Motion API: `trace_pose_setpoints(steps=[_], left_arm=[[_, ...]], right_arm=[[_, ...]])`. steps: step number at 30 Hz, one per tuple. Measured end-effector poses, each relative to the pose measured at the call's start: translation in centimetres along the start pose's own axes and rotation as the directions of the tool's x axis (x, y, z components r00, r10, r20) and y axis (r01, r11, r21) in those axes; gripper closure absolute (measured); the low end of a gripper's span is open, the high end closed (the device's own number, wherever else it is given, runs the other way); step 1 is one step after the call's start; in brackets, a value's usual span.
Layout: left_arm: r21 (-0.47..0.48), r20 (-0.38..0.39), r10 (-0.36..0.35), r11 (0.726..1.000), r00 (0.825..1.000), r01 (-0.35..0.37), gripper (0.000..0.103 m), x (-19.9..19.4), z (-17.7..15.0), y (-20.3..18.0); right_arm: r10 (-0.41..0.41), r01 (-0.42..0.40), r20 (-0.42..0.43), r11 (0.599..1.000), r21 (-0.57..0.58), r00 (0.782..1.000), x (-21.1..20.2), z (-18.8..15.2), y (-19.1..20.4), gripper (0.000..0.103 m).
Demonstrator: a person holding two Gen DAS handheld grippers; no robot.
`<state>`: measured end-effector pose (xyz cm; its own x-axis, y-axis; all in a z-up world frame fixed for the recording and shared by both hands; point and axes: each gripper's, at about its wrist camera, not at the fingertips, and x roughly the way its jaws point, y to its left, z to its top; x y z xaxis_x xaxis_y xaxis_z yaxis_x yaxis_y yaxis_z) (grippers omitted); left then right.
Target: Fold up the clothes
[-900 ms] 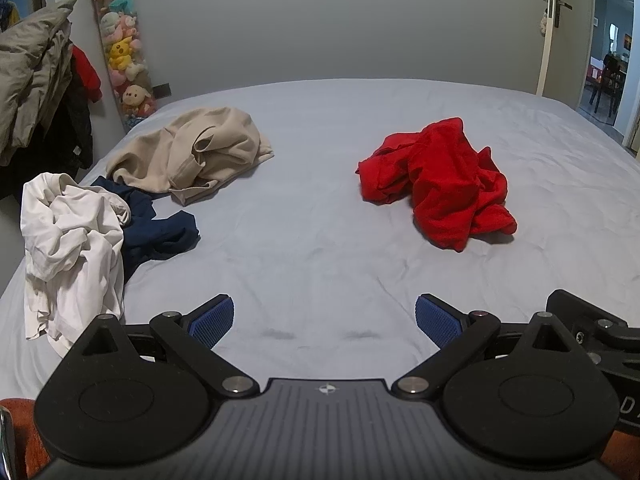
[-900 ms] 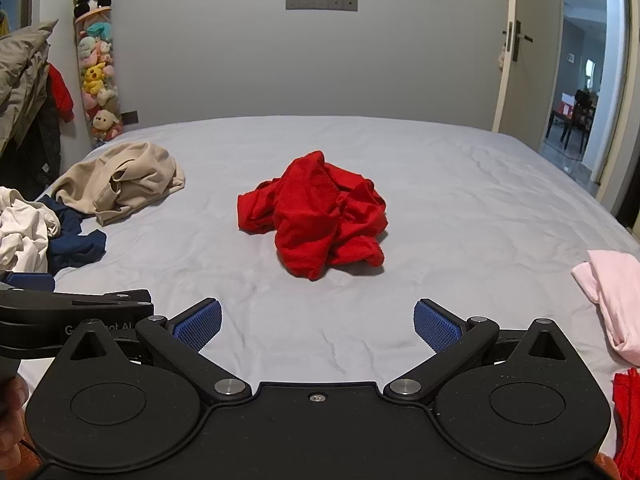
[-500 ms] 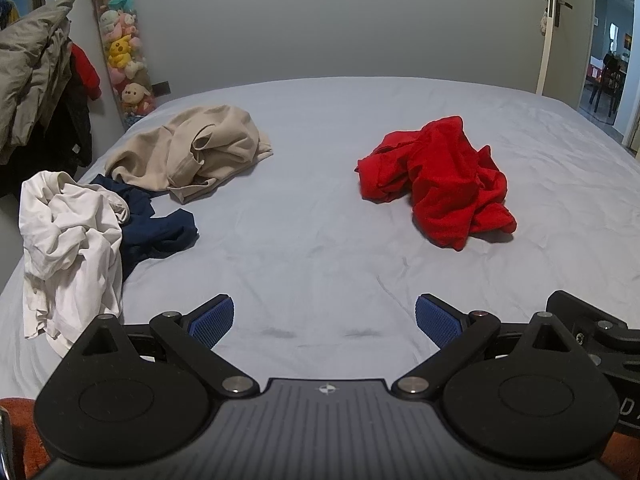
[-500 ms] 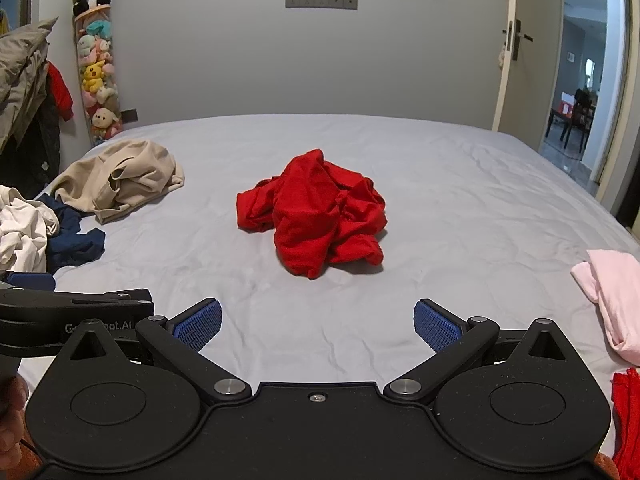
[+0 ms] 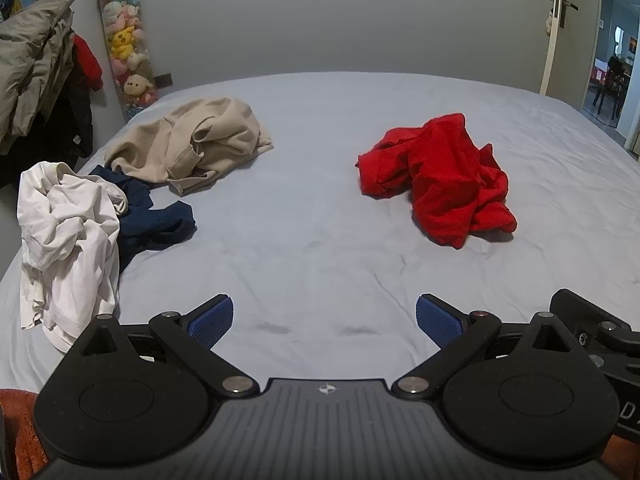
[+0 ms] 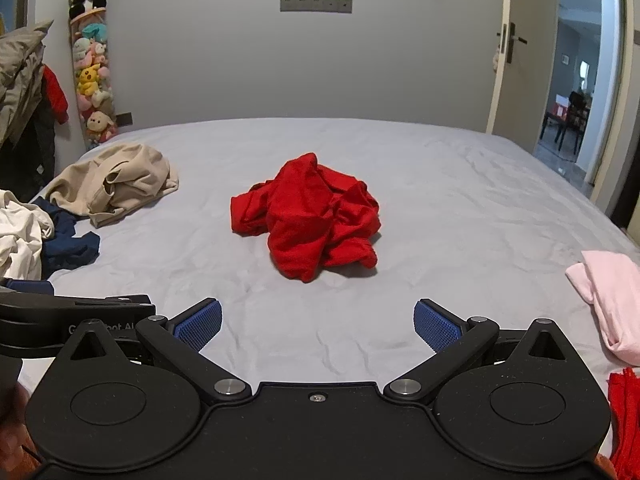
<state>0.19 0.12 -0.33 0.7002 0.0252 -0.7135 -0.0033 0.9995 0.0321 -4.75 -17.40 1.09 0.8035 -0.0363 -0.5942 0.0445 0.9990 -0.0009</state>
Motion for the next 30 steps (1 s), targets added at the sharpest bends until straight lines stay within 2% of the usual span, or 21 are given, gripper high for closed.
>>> trace_pose_setpoints(steps=[15, 19, 30], left_arm=[[0.019, 0.009, 0.029, 0.999, 1.0, -0.03, 0.008, -0.19, -0.13, -0.4], [0.023, 0.011, 0.017, 1.0, 1.0, -0.017, 0.011, -0.18, -0.08, -0.45], [0.018, -0.001, 0.005, 1.0, 1.0, -0.005, 0.011, 0.07, -0.06, -0.52]], right_arm=[[-0.006, 0.006, -0.003, 1.0, -0.009, 1.0, -0.05, 0.57, 0.75, 0.0], [-0.008, 0.008, -0.003, 1.0, -0.005, 1.0, -0.06, 0.52, 0.68, 0.0], [-0.011, 0.011, -0.008, 1.0, -0.004, 1.0, 0.11, 0.44, 0.84, 0.0]])
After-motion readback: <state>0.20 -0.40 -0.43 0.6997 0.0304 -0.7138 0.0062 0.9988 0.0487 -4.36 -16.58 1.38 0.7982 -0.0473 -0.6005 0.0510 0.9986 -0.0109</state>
